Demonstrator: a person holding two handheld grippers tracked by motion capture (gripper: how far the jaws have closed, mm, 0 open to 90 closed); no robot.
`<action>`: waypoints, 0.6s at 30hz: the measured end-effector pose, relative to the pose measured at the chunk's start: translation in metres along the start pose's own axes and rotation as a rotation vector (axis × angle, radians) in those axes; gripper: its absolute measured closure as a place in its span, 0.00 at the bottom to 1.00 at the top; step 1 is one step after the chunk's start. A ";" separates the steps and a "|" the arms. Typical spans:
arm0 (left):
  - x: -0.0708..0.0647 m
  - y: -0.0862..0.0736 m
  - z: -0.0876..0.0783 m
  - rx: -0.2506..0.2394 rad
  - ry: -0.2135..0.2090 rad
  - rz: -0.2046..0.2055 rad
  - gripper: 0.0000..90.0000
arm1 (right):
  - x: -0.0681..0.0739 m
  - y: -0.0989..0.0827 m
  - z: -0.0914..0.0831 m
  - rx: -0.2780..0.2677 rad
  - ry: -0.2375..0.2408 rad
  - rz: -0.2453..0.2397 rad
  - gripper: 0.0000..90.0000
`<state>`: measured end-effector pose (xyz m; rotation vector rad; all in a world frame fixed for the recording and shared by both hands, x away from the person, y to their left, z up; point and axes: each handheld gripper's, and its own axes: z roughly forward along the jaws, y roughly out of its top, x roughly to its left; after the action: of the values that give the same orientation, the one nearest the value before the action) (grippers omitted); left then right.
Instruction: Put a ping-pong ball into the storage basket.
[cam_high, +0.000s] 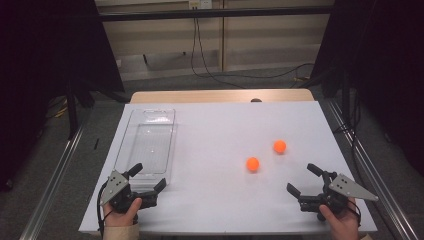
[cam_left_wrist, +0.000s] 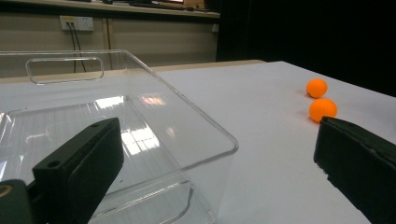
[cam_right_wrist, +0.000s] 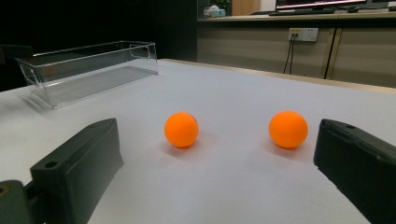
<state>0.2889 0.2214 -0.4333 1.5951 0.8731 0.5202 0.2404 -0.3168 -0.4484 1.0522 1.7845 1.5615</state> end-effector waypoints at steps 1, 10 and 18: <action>0.000 0.000 0.000 0.001 0.001 -0.001 0.02 | 0.000 0.000 0.000 0.000 0.000 0.000 0.01; -0.004 0.001 0.005 0.006 -0.022 -0.003 0.02 | 0.000 0.000 0.000 0.002 -0.003 -0.006 0.01; -0.007 0.003 0.010 0.010 -0.025 -0.004 0.02 | -0.001 -0.001 -0.001 0.005 -0.002 -0.008 0.01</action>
<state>0.2930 0.2090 -0.4315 1.6057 0.8614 0.4926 0.2401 -0.3178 -0.4489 1.0470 1.7901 1.5517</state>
